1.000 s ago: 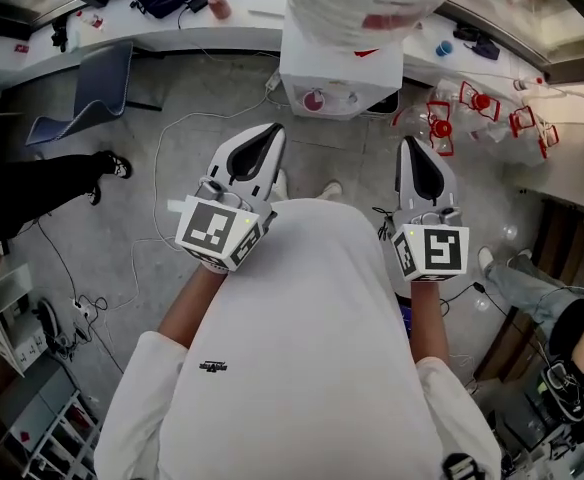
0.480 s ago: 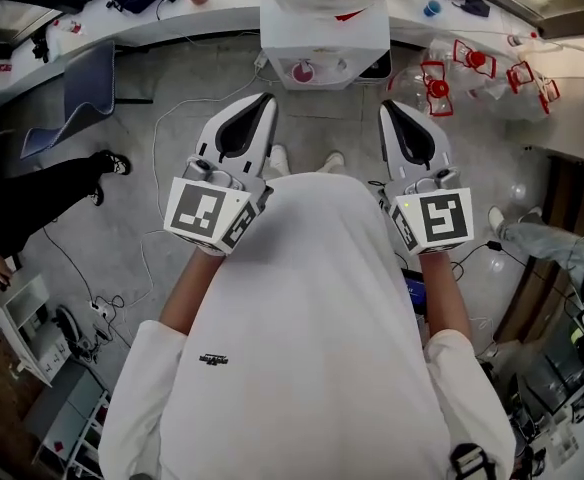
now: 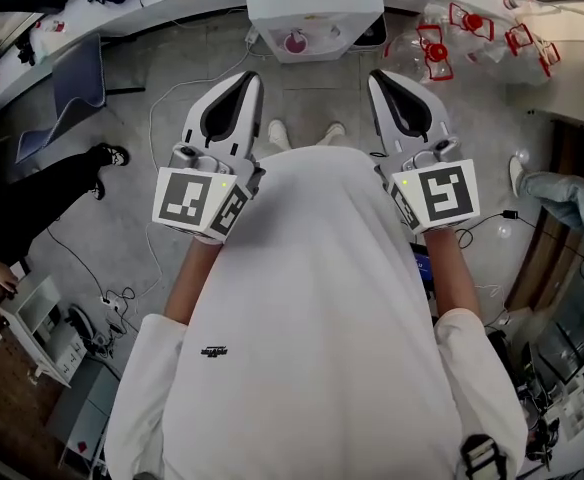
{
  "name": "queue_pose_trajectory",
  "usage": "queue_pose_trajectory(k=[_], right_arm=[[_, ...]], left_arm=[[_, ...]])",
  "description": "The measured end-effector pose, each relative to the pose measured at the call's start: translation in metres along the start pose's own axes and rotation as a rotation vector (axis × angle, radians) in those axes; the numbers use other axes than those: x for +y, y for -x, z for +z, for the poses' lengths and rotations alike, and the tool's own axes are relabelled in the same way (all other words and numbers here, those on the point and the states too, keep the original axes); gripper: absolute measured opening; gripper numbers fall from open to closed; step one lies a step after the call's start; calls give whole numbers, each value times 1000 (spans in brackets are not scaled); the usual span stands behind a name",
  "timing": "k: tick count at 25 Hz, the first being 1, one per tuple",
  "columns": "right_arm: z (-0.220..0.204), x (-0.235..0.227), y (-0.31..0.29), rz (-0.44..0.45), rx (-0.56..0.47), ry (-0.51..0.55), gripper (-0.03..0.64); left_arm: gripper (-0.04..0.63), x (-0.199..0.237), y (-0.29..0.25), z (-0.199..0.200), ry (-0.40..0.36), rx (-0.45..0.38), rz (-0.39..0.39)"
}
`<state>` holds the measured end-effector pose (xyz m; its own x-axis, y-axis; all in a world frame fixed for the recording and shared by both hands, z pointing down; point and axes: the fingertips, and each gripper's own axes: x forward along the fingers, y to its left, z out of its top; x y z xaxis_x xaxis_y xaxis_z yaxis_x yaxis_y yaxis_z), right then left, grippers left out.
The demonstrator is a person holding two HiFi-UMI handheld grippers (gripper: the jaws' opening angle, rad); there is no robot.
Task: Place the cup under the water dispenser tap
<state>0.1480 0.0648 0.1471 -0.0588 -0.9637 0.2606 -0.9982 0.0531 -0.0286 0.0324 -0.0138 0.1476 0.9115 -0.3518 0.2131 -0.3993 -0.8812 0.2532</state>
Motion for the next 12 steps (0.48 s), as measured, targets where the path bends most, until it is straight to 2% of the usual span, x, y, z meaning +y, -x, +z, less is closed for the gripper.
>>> queue_pose_trajectory(k=[6, 12], right_arm=[[-3, -5, 4, -13, 6, -31, 11], [-13, -5, 13, 17, 36, 9, 11]], left_arm=[[6, -1, 0, 3, 4, -15, -6], [6, -10, -2, -3, -7, -9, -25]])
